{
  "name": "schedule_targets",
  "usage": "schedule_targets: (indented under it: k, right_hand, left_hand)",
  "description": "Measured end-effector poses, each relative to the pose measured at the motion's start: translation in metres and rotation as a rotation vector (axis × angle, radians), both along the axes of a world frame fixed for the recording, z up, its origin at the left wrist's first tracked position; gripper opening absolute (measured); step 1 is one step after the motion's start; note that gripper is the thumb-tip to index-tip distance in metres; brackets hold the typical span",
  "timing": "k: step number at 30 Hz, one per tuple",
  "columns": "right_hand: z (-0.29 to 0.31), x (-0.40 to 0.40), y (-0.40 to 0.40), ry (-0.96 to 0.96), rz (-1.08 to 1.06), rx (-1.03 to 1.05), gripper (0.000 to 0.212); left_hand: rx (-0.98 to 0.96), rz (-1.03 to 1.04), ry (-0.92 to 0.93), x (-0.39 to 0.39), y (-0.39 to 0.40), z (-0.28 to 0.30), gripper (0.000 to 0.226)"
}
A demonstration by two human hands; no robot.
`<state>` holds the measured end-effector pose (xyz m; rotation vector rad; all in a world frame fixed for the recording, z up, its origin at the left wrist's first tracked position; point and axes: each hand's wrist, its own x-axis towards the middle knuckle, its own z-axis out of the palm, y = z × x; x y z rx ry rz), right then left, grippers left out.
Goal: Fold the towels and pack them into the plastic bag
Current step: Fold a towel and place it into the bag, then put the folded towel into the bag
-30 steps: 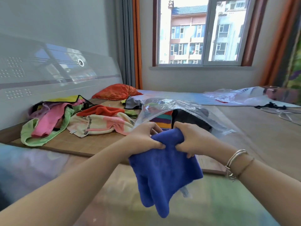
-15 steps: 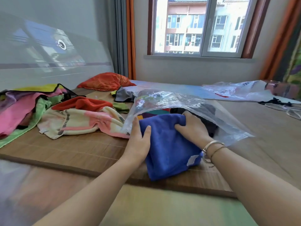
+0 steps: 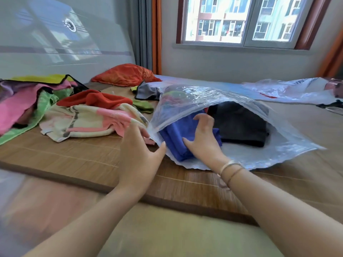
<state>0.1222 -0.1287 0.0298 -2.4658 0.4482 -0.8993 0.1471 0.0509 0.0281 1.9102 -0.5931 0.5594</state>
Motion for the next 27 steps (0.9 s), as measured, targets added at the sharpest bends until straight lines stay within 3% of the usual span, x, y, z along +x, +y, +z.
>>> schedule_targets:
  k: [3, 5, 8, 16, 20, 22, 27]
  right_hand:
    - [-0.008, -0.012, 0.001, 0.190, 0.035, -0.324, 0.050]
    - [-0.009, -0.016, -0.001, 0.385, 0.115, -0.297, 0.051]
    - [-0.016, -0.011, 0.000, 0.589, 0.159, -0.278, 0.056]
    - [-0.024, 0.070, -0.001, 0.581, -0.114, -0.292, 0.059]
    - [-0.012, 0.112, 0.001, 0.736, -0.317, -0.354, 0.060]
    - [-0.004, 0.127, 0.005, 0.860, -0.410, -0.344, 0.048]
    - [-0.010, 0.134, -0.006, 0.806, -0.329, -0.386, 0.043]
  left_hand:
    - [0.107, 0.083, 0.096, 0.023, -0.004, -0.004, 0.040]
    - [0.119, 0.054, 0.151, 0.036, -0.009, -0.004, 0.029]
    - [0.052, -0.092, 0.021, 0.040, -0.021, -0.005, 0.034]
    - [-0.223, -0.368, -0.027, 0.051, -0.038, -0.017, 0.047]
    - [-0.318, -0.434, 0.025, 0.047, -0.039, -0.026, 0.051]
    - [-0.353, -0.451, 0.062, 0.048, -0.039, -0.030, 0.048]
    - [-0.400, -0.449, 0.120, 0.052, -0.036, -0.026, 0.042]
